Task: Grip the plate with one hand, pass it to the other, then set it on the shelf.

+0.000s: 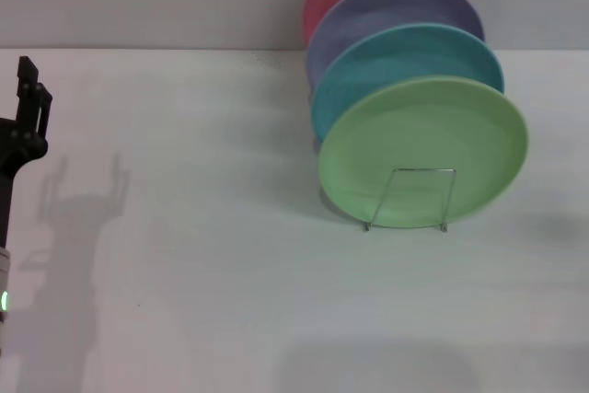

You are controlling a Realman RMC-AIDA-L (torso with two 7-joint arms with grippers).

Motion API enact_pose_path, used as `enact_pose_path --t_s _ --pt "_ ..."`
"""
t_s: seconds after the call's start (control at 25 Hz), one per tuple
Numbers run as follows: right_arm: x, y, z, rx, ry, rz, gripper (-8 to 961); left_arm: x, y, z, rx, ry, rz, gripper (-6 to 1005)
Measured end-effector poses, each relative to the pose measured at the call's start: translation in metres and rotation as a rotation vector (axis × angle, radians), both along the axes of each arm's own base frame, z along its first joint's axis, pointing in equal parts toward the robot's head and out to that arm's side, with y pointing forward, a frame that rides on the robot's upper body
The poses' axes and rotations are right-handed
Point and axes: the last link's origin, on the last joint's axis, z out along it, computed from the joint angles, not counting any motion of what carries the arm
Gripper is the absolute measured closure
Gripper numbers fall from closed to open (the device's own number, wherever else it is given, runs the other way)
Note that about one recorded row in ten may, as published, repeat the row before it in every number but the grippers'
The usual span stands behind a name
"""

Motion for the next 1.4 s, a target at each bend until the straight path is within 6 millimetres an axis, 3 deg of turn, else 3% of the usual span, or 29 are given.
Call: enact_pose_path --t_s 0.32,1.16,1.4 --pt "-0.003 0.035 0.002 -0.096 -0.020 -0.008 422 -0.006 0.000 -0.007 -0.021 0.025 0.048 301" --pt "-0.009 0.050 -0.003 -0.144 0.000 0.004 420 -0.004 0.006 -0.010 -0.046 0.027 0.039 302" --pt "-0.007 0.048 0.005 -0.124 -0.051 -0.001 420 -0.003 0.014 -0.012 -0.062 0.033 0.042 302"
